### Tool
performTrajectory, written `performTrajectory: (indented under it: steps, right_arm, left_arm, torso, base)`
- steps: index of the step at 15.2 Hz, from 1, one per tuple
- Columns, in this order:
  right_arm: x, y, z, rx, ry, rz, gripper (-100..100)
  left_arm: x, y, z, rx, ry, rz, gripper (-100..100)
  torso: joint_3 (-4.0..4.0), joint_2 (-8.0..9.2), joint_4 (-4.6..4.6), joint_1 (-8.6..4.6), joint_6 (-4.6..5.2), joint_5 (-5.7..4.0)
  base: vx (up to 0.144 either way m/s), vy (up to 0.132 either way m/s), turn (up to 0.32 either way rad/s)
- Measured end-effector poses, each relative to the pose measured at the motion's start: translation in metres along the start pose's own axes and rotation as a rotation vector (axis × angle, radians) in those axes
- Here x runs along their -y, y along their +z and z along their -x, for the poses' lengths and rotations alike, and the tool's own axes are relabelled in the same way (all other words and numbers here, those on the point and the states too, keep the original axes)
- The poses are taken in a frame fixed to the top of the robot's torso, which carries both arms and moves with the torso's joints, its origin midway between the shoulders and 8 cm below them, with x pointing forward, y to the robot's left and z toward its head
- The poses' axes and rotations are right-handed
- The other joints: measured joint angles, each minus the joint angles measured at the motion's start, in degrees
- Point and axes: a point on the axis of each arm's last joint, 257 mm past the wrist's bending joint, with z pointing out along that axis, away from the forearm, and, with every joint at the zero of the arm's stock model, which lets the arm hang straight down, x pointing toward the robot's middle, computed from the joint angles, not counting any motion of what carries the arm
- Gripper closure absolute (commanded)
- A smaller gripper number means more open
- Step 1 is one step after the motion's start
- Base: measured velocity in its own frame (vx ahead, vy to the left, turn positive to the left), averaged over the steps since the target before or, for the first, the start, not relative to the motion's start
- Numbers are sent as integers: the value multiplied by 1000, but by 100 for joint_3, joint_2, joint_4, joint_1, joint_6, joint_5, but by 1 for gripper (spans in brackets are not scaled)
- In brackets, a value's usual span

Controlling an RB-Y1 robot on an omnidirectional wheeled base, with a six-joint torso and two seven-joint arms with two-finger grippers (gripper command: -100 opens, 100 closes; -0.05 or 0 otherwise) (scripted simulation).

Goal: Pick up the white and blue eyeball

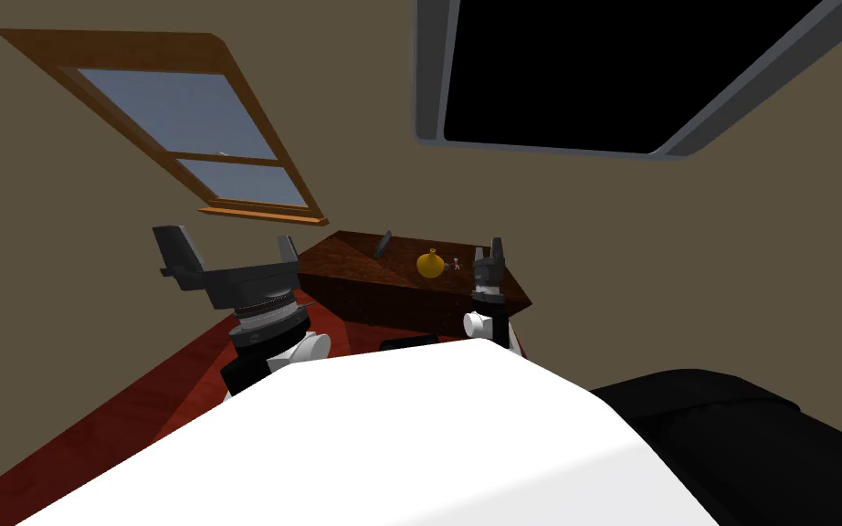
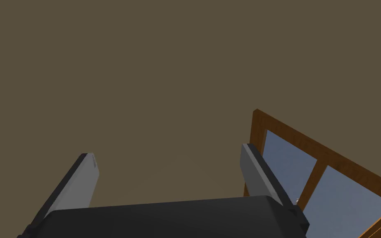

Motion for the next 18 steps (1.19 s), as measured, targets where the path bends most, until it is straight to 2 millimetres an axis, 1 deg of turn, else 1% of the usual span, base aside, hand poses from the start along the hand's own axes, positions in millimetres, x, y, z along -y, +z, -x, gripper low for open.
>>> performTrajectory:
  steps: [4, 11, 14, 15, 18]
  right_arm:
    - [5, 0, -9, -72, -57, -7, -100]
    - [31, -4, -34, -238, -239, -35, -100]
    - [46, -7, -44, -312, -337, -46, -100]
    - [54, -9, -49, -345, -383, -52, -100]
    - [75, -15, -54, -428, -510, -63, -100]
  left_arm:
    - [0, 0, 0, 0, 0, 0, 0]
    - [0, 0, 0, 0, 0, 0, 0]
    - [0, 0, 0, 0, 0, 0, 0]
    - [0, 0, 0, 0, 0, 0, 0]
    - [0, 0, 0, 0, 0, 0, 0]
  torso:
    - [3, 5, 1, -3, 0, -1]
    - [6, 10, 2, -3, 0, -1]
    - [5, 10, 2, -3, -1, -1]
    - [6, 12, 2, -3, -2, -1]
    - [8, 14, 3, -3, 0, -1]
  base:
    - [-12, -1, 8]
    - [-23, -2, 16]
    - [-29, 1, 27]
    - [-38, 2, 30]
    - [-35, 2, 26]
